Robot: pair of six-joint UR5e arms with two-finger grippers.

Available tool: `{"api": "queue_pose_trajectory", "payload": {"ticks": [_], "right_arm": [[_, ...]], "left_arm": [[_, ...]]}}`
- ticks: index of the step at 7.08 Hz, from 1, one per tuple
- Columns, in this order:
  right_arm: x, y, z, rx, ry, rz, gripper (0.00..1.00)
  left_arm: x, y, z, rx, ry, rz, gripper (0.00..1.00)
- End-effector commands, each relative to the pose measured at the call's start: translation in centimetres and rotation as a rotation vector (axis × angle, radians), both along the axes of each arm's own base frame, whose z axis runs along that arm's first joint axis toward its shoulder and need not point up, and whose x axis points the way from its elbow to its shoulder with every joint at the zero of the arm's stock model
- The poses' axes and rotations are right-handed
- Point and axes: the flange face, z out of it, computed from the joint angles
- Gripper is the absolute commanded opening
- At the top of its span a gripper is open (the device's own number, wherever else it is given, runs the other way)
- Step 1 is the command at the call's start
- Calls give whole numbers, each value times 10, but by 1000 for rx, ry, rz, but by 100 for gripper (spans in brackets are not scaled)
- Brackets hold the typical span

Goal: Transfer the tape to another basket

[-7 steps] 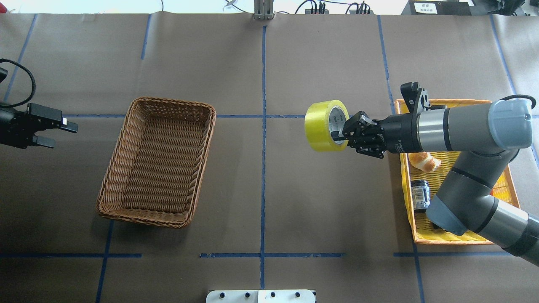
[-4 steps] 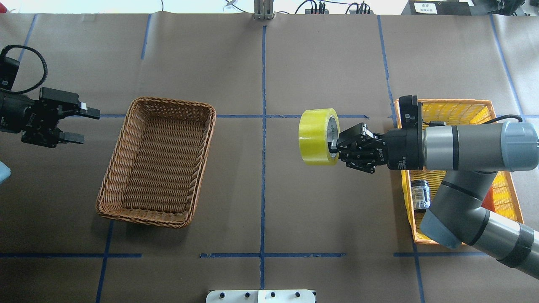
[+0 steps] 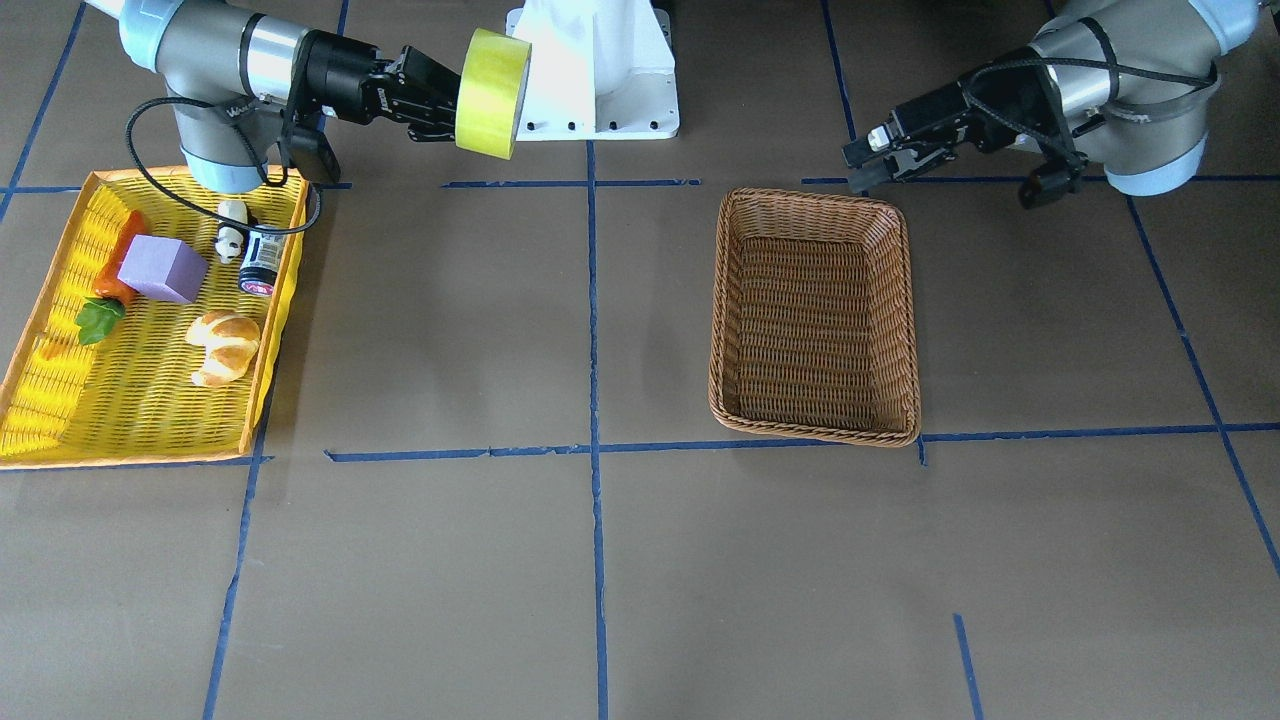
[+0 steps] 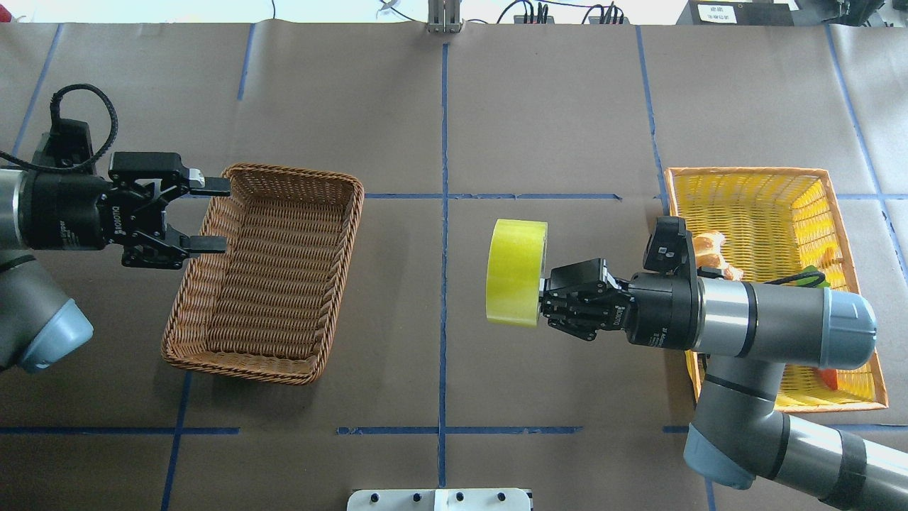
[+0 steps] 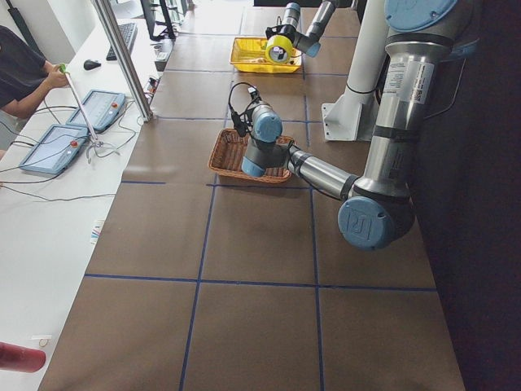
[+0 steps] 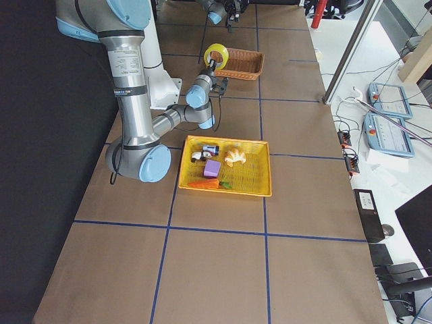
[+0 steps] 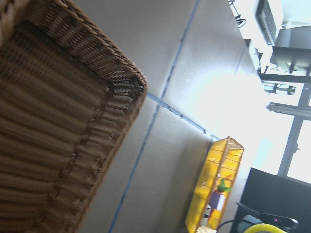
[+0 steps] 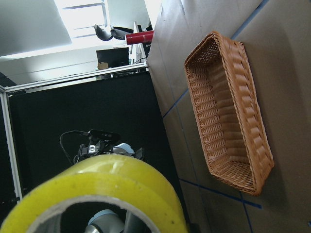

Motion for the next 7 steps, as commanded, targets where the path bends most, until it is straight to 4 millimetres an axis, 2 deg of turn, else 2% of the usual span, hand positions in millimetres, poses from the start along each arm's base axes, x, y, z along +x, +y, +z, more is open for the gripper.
{"api": "queue_pose_trajectory", "payload": {"ticks": [1, 3, 4, 5, 7], "right_arm": [[-7, 21, -4, -5, -91, -5, 3], [-18, 28, -14, 5, -101, -33, 2], [-28, 38, -16, 7, -99, -61, 2], [-34, 44, -18, 4, -91, -77, 2], [-48, 60, -14, 9, -73, -106, 3]], "left_arm": [[21, 25, -25, -80, 234, 28, 100], [60, 44, -75, -76, 362, 112, 100], [68, 47, -94, -58, 391, 132, 100], [80, 54, -102, -57, 400, 159, 100], [111, 84, -110, -60, 407, 240, 100]]}}
